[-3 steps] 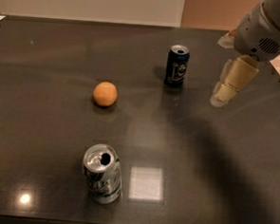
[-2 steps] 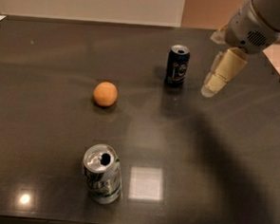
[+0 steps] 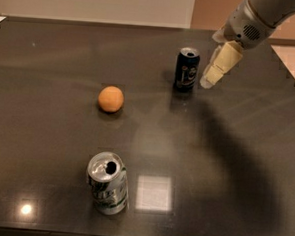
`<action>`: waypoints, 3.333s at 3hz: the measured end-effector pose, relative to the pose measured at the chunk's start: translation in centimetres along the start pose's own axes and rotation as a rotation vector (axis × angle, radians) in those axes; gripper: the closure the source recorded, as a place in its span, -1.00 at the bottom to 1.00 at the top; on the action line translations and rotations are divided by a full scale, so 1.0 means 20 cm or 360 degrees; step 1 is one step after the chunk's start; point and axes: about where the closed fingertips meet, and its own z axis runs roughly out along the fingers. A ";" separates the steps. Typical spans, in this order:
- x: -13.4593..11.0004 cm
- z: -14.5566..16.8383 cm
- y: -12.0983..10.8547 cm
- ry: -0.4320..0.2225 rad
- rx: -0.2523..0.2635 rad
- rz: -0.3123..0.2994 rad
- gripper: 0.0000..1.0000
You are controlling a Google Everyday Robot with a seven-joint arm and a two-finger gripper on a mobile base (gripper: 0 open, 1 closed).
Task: Move pepsi can near 7up can
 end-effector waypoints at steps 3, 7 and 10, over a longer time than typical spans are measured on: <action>-0.04 0.25 -0.20 -0.0009 -0.0061 0.0123 -1.00; -0.09 0.42 -0.38 -0.0023 -0.0084 0.0227 -0.20; -0.16 0.27 -0.15 -0.0086 -0.0178 0.0063 1.00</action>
Offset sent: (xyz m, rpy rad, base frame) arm 0.0547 0.0132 -0.0372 0.0214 0.0889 -0.0541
